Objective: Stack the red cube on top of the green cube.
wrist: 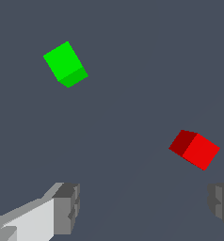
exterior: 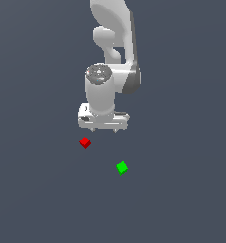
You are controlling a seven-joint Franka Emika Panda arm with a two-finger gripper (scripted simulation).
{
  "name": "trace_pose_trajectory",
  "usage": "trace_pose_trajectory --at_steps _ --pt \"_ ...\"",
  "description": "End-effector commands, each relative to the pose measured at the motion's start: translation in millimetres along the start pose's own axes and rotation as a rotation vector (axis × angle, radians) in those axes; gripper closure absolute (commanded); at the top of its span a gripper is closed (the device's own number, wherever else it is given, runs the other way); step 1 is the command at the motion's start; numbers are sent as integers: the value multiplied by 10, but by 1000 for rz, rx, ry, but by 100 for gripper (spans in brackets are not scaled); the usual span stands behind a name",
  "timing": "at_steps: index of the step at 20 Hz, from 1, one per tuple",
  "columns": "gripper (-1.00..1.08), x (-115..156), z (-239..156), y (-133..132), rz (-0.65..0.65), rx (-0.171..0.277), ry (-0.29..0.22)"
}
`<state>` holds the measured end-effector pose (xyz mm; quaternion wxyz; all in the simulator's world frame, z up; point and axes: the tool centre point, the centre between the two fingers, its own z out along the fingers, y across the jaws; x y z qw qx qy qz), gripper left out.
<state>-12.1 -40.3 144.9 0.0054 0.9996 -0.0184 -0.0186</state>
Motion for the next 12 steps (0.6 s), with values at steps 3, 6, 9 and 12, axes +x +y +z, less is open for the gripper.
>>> trace_pose_trajectory --at_steps 3,6,9,12 --pt "-92 3 6 9 5 0 0" --pt "-92 16 40 56 30 1 2" --pt "-92 39 102 146 79 2 4" --pt "-92 64 195 282 150 5 9"
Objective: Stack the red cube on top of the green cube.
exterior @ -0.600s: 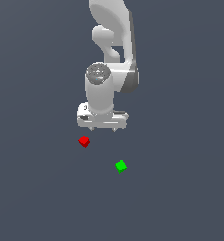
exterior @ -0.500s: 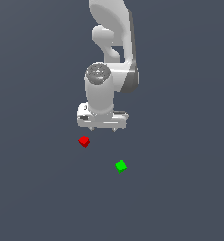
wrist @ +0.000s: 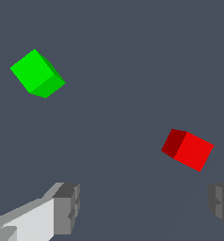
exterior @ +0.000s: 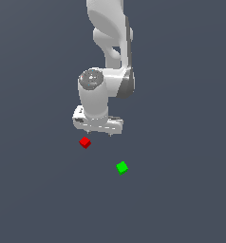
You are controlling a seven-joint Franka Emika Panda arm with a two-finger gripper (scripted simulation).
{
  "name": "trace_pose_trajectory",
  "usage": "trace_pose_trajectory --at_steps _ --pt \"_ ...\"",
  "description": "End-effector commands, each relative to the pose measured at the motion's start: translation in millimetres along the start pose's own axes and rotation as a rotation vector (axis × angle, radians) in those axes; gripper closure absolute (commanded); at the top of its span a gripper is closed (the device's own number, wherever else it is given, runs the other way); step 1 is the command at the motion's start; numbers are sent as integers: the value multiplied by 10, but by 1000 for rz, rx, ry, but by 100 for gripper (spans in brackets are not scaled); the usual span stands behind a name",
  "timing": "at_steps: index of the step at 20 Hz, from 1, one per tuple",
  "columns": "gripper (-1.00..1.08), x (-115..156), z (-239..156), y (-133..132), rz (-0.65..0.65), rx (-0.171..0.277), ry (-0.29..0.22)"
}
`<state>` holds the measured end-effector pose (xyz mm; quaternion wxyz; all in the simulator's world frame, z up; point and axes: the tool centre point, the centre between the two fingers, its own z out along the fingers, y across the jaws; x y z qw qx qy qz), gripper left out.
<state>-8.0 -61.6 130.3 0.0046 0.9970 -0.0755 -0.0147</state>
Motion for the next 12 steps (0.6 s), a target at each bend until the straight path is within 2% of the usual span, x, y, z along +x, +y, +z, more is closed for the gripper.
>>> trace_pose_trajectory --at_steps 1,7,12 --pt "-92 31 87 126 65 2 3" --pt "-92 80 359 526 276 9 15" --pt "-92 65 526 766 402 14 22"
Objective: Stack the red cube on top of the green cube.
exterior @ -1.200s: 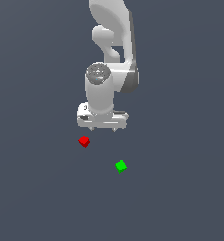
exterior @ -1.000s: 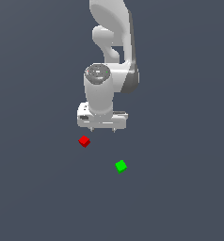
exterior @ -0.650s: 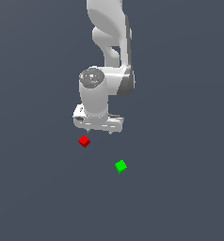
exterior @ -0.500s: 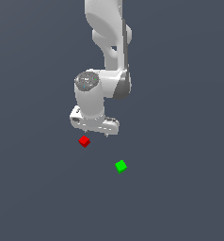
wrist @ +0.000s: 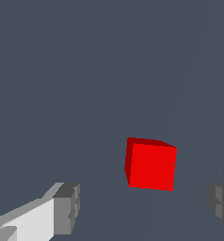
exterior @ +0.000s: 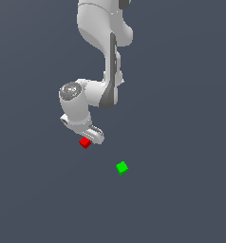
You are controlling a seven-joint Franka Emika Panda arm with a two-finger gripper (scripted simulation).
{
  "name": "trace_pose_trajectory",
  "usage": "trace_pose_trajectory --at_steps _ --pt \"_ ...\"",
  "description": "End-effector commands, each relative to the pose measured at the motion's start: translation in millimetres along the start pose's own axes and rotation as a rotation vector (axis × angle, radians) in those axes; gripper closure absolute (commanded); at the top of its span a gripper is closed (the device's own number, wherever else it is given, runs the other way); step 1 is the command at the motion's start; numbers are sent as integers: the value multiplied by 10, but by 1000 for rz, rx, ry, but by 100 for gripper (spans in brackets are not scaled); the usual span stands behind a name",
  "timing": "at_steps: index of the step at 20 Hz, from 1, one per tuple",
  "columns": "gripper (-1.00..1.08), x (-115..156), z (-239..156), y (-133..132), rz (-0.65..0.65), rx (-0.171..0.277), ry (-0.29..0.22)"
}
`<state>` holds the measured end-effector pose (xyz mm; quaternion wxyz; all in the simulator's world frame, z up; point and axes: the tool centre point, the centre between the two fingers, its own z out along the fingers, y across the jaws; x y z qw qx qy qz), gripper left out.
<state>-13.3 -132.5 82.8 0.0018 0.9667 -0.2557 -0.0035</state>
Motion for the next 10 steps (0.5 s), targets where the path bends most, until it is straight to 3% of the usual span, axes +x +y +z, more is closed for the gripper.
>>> trace_pose_trajectory --at_steps 1,10 --pt "-92 26 67 94 54 3 4" --pt "-92 36 130 178 96 5 5"
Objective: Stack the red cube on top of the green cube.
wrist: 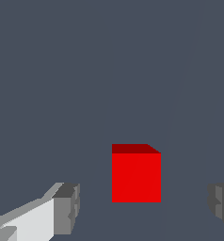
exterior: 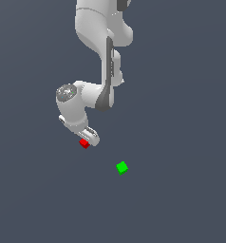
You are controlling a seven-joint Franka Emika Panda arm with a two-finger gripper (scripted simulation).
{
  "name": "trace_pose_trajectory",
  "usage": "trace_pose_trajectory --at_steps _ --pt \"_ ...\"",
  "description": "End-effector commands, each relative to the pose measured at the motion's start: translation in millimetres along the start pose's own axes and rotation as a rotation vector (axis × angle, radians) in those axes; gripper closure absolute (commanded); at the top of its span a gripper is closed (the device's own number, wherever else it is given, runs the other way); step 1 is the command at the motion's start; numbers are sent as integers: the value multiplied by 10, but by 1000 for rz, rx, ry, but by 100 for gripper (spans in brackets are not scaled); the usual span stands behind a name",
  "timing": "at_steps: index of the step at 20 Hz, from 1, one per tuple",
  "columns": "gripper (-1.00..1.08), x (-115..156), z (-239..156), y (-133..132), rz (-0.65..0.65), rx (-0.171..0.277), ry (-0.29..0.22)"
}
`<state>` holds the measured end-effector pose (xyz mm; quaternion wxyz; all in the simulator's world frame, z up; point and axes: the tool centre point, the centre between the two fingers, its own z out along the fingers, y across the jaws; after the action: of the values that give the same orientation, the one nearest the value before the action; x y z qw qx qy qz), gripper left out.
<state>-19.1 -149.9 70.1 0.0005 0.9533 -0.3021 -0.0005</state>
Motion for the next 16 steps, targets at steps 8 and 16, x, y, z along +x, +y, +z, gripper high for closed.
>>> trace_pose_trajectory --at_steps 8,16 --pt "-92 -10 295 1 2 1 0" --pt "-92 -2 503 -1 3 1 1"
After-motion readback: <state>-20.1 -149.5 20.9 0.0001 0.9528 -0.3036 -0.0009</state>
